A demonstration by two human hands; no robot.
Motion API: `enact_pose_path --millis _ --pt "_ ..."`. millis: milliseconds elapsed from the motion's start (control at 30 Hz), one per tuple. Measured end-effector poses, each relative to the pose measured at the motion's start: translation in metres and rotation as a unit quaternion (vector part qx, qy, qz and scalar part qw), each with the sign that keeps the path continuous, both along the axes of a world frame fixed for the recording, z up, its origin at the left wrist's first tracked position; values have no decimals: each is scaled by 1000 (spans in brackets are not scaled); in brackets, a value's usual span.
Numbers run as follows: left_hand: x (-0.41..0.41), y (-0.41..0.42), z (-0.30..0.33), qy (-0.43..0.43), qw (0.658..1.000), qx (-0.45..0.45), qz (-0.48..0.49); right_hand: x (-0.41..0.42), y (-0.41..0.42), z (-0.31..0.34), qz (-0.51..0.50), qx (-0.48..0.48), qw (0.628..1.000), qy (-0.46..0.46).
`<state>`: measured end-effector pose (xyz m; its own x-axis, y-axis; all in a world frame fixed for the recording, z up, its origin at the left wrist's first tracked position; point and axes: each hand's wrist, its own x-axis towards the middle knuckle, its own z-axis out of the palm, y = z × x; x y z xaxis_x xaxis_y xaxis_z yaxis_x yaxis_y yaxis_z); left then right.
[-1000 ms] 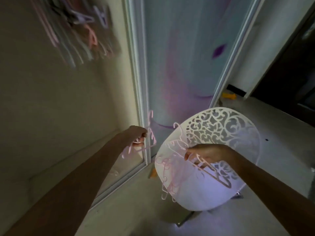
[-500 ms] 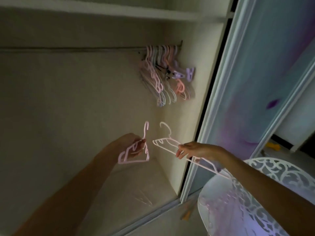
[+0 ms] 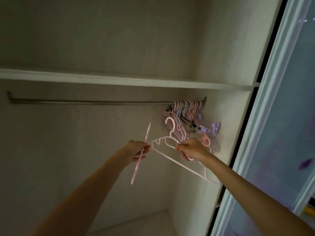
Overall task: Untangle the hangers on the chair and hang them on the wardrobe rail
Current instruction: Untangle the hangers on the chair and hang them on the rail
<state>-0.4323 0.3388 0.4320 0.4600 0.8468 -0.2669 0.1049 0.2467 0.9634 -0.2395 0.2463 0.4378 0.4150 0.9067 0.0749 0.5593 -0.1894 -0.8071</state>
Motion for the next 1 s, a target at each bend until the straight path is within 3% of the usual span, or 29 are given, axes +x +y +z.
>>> enact_pose_path --millis 233,367,533,733,833,900,1000 --pt "21 49 16 -56 996 6 70 19 87 44 -8 42 999 4" --pt "29 70 17 -38 995 13 88 28 132 56 -5 47 999 -4" --pt "36 93 13 -13 996 8 91 27 177 45 -18 24 999 -39" --pt "41 123 8 7 997 2 83 26 211 15 -26 5 999 -18" --pt "35 130 13 -4 998 2 61 31 208 15 -7 -40 996 -79" --pt "30 136 15 -22 999 3 42 31 203 22 2 -66 978 -199" --pt "25 144 16 -39 999 -6 22 29 204 39 -50 46 921 -384"
